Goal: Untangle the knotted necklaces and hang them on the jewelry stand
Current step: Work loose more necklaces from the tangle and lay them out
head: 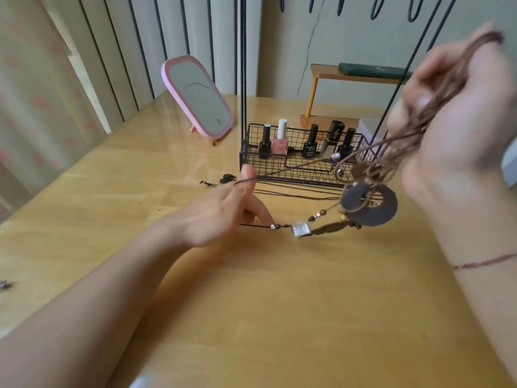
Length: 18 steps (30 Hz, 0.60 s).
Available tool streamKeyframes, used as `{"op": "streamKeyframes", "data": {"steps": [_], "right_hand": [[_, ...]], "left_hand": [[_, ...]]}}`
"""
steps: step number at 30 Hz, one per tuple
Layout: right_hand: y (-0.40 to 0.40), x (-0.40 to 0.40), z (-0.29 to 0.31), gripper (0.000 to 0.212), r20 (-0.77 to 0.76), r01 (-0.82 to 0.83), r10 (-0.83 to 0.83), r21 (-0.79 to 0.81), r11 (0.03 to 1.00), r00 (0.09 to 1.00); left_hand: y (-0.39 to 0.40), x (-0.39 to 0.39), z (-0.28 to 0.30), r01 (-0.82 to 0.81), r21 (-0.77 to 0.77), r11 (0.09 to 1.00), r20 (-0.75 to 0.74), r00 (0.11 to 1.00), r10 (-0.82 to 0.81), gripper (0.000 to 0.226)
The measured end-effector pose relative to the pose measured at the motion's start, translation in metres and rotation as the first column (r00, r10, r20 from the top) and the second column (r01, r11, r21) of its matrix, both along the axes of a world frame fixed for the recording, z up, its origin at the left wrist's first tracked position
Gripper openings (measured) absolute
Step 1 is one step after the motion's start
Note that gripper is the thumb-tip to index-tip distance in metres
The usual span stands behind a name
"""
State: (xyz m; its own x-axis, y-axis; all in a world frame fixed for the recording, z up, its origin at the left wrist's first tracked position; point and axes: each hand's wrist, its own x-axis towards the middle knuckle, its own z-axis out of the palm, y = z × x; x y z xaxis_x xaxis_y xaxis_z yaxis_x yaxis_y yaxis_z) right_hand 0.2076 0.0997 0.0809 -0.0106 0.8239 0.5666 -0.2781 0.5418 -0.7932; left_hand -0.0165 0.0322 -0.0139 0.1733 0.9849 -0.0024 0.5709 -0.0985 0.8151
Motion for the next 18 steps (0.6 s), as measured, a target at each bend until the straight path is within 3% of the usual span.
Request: {"op": "streamKeyframes", "data": {"steps": [4, 7, 10, 12, 14, 15, 18], "right_hand": [[0.002, 0.027, -0.027, 0.045, 0.371, -0.003, 0.015, -0.031, 1.0, 0.928], [0.0, 0.052, -0.049, 0.038, 0.548, -0.103, 0.125, -0.07, 0.992, 0.827], [0.003, 0.081, -0.063, 0.028, 0.734, -0.281, 0.282, -0.128, 0.951, 0.618], [0.005, 0.101, -0.067, 0.023, 0.773, -0.442, 0.456, -0.256, 0.86, 0.441], [0.005, 0.115, -0.064, 0.016, 0.815, -0.548, 0.501, -0.286, 0.786, 0.293], [0.006, 0.119, -0.063, 0.005, 0.844, -0.555, 0.464, -0.259, 0.791, 0.268], [0.003, 0.097, -0.051, 0.039, 0.898, -0.28, 0.117, 0.007, 0.96, 0.425]], "left_hand": [[0.0, -0.001, -0.001, -0.059, 0.196, 0.979, -0.179, 0.979, 0.095, 0.094], [-0.001, 0.006, 0.001, -0.04, 0.346, 0.937, -0.184, 0.977, 0.11, 0.078], [0.002, 0.006, -0.002, -0.044, 0.422, 0.906, -0.156, 0.98, 0.12, 0.088], [0.005, 0.005, -0.005, -0.092, 0.463, 0.882, -0.101, 0.983, 0.156, 0.079], [0.007, 0.006, -0.006, -0.171, 0.504, 0.846, -0.032, 0.976, 0.216, 0.064], [0.007, 0.007, -0.006, -0.221, 0.536, 0.815, 0.003, 0.966, 0.259, 0.058], [0.01, 0.008, -0.007, -0.33, 0.63, 0.703, 0.116, 0.935, 0.334, 0.041]]}}
